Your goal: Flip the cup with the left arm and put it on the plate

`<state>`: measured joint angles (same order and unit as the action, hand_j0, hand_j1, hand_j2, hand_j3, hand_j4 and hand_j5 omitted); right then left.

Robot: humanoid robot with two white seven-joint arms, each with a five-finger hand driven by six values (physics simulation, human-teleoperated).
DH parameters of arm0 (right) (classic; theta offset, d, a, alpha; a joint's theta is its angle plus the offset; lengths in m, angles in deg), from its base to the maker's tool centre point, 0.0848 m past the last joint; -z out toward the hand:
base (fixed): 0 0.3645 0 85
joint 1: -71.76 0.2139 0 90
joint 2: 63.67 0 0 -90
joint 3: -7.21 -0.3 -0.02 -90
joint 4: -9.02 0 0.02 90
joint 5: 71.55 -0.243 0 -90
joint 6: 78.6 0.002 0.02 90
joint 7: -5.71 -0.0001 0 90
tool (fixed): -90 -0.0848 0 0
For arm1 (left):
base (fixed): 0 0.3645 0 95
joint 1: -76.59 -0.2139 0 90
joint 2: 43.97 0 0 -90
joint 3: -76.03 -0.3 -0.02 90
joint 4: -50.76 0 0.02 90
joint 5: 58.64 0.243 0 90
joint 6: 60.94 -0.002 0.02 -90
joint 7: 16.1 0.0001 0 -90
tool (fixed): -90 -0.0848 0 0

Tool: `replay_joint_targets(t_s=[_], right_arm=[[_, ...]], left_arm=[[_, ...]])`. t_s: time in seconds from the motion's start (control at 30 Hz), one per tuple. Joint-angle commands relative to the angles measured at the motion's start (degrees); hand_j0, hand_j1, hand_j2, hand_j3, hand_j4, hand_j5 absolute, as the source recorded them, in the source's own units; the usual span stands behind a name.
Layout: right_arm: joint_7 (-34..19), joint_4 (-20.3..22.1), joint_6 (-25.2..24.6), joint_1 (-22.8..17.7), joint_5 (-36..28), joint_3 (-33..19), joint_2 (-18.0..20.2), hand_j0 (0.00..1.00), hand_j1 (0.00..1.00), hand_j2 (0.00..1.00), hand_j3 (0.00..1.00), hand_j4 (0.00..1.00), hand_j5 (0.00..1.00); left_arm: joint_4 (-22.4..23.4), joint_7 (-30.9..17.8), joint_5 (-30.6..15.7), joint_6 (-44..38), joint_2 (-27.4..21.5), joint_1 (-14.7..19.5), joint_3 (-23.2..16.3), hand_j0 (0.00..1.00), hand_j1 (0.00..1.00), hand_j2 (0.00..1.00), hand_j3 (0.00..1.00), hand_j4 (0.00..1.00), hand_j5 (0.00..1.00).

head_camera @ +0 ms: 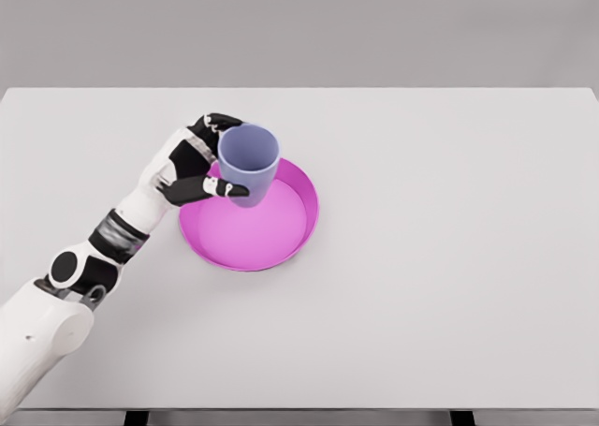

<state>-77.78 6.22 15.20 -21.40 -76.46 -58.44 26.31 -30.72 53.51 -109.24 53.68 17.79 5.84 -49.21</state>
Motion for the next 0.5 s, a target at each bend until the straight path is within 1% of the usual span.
replay_joint_targets(t_s=[0.0, 0.07, 0.1, 0.13, 0.23, 0.3, 0.47], right_arm=[[0.00, -0.01, -0.02, 0.00, -0.01, 0.00, 0.02, 1.00, 1.00, 1.00, 1.00, 1.00, 1.00], [0.00, -0.01, 0.07, 0.00, -0.01, 0.00, 0.02, 1.00, 1.00, 1.00, 1.00, 1.00, 1.00], [0.00, -0.01, 0.07, 0.00, -0.01, 0.00, 0.02, 1.00, 1.00, 1.00, 1.00, 1.00, 1.00], [0.00, -0.01, 0.07, 0.00, -0.01, 0.00, 0.02, 1.00, 1.00, 1.00, 1.00, 1.00, 1.00], [0.00, -0.01, -0.02, 0.00, -0.01, 0.00, 0.02, 1.00, 1.00, 1.00, 1.00, 1.00, 1.00], [0.00, -0.01, -0.02, 0.00, -0.01, 0.00, 0.02, 1.00, 1.00, 1.00, 1.00, 1.00, 1.00], [0.00, -0.01, 0.07, 0.00, -0.01, 0.00, 0.02, 1.00, 1.00, 1.00, 1.00, 1.00, 1.00]], left_arm=[[0.27, 0.00, -0.11, 0.00, 0.20, 0.00, -0.35, 0.52, 0.52, 0.52, 0.52, 0.52, 0.52], [0.45, 0.00, 0.06, -0.35, 0.38, 0.00, -0.70, 0.52, 0.52, 0.52, 0.52, 0.52, 0.52], [1.06, 0.00, 0.06, -0.35, 0.38, 0.09, -1.93, 0.52, 0.52, 0.52, 0.52, 0.52, 0.52], [1.68, 0.00, 0.06, -0.27, 0.55, 0.09, -2.20, 0.52, 0.52, 0.52, 0.52, 0.52, 0.52], [1.77, -0.08, 0.06, -0.18, 0.82, 0.09, -2.28, 0.52, 0.52, 0.52, 0.52, 0.52, 0.52], [2.73, -0.17, 0.06, -0.18, 1.61, 0.00, -2.37, 0.52, 0.52, 0.52, 0.52, 0.52, 0.52], [2.73, -0.17, 0.06, -0.18, 1.79, 0.00, -2.37, 0.53, 0.53, 0.53, 0.53, 0.53, 0.53]])
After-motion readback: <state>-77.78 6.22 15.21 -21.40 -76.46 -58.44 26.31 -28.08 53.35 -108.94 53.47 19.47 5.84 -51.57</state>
